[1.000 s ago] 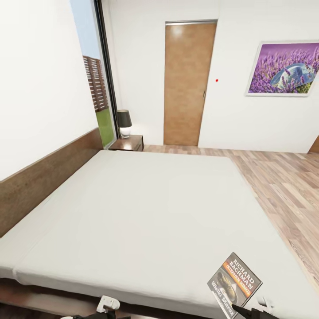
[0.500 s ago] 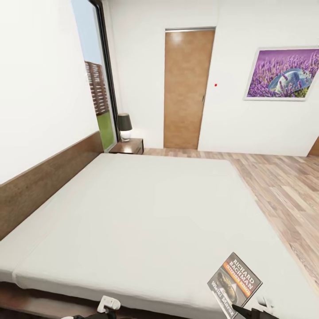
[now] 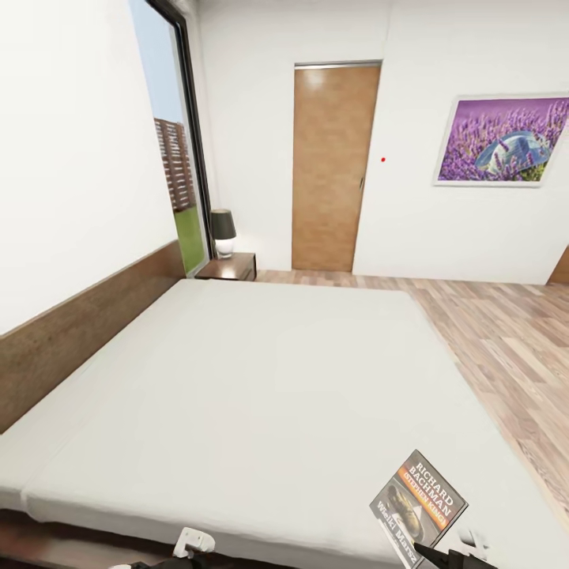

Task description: In the bedroom, move the book from the bed onto either nightstand, and place the two sandals side by side next to the bed.

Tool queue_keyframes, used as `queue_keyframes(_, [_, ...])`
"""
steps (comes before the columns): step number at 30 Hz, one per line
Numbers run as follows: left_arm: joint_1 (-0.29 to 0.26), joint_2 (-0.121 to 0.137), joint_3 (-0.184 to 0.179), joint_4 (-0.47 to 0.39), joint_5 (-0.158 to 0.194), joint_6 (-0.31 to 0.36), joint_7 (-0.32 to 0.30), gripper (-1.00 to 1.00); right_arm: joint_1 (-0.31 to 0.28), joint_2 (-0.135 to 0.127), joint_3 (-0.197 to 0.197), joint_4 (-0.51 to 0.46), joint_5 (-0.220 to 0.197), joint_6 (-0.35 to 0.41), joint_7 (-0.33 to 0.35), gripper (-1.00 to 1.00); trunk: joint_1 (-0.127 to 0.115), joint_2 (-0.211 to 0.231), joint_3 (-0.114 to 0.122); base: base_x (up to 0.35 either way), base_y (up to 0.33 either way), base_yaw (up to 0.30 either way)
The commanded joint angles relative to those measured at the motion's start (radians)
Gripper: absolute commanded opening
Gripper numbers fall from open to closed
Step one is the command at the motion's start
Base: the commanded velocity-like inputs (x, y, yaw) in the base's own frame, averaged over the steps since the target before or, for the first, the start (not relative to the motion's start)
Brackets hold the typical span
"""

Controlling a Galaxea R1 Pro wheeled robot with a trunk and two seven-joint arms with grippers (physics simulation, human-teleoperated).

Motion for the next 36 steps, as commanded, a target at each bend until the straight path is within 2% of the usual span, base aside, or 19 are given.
queue_keyframes(1, [-0.001, 0.000, -0.007, 0.001, 0.006, -0.005, -0.002, 1.00, -0.001, -0.001, 0.005, 0.000, -0.011, 0.009, 0.002, -1.00, 0.000, -0.001, 0.001, 0.000, 0.000, 0.000])
queue_keyframes(36, [-0.001, -0.001, -0.007, 0.001, 0.006, -0.005, 0.005, 1.00, -0.001, -0.001, 0.006, 0.000, -0.011, 0.009, 0.001, -1.00, 0.000, -0.001, 0.057, 0.000, 0.000, 0.000])
